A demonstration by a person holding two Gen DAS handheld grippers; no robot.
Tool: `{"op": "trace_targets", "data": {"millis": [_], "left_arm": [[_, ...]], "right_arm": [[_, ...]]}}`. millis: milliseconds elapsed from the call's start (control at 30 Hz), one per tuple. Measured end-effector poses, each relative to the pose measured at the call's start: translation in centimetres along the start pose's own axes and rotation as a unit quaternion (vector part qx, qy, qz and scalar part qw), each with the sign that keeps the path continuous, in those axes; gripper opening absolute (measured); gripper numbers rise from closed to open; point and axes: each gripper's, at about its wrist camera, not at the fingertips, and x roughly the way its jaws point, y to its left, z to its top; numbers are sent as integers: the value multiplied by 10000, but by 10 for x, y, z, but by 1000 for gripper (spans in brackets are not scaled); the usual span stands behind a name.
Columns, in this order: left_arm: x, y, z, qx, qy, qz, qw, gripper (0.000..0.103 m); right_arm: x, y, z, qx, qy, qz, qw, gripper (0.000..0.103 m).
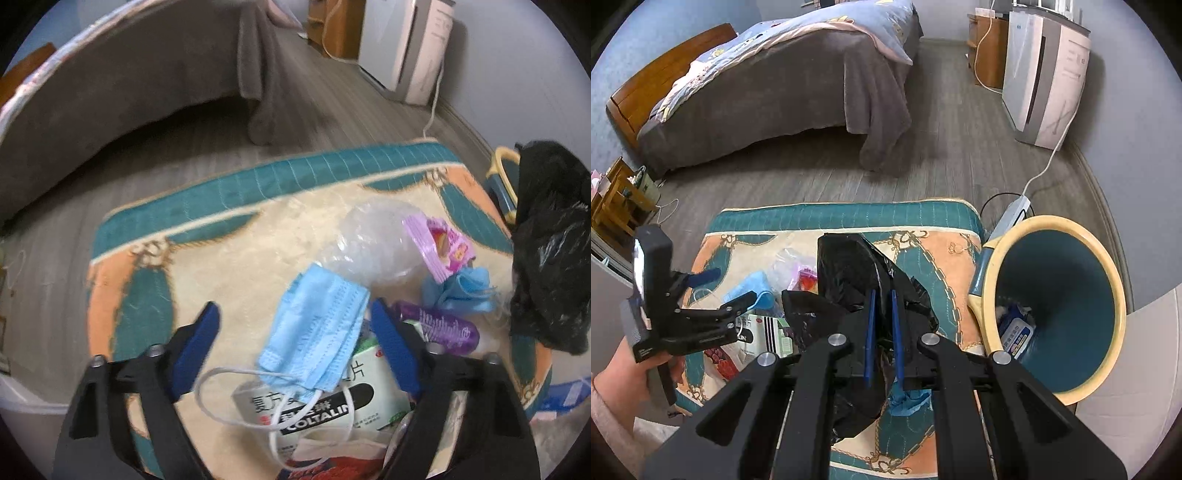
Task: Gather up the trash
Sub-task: 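Hold the black bag in the right tool while the left tool grasps a blue face mask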
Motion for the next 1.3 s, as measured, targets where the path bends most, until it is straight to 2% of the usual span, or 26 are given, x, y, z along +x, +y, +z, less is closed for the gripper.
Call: {"op": "trace_targets", "data": {"millis": [100,133,200,233,367,433,500,700,867,1300], "left_arm": [[9,-1,-3,29,191,-88,9998,59],[10,-3,-4,75,230,-76,9997,48],[9,-6,-5,151,237,-100,9996,38],[7,-8,-5,210,208,-97,9995,28],[-8,-11,-2,288,-63,-45,9996,14],[-20,-11,0,236,-242,-53,9994,11],[-32,-13,4,281,-447,31,9986,11],[-78,-22,17,259,-1104,-70,9935,11],[-108,-46,28,462,-1511,-149,9873,11],[-115,-105,40,761,-1596,-404,9834,11]], "right_arm": [[1,-5,-1,45,29,-35,10000,8],[1,-5,0,60,35,-38,10000,8],[1,-6,0,85,39,-19,10000,8],[1,-5,0,79,29,-18,10000,8],[-4,-3,0,20,-39,-51,10000,8],[-6,-3,0,25,-72,-64,10000,8],[-8,-5,1,30,-117,-84,9999,8],[-25,-13,7,125,-402,-166,9990,8],[-36,-27,9,192,-578,-344,9976,8],[-49,-86,4,695,-701,-565,9935,8]]}}
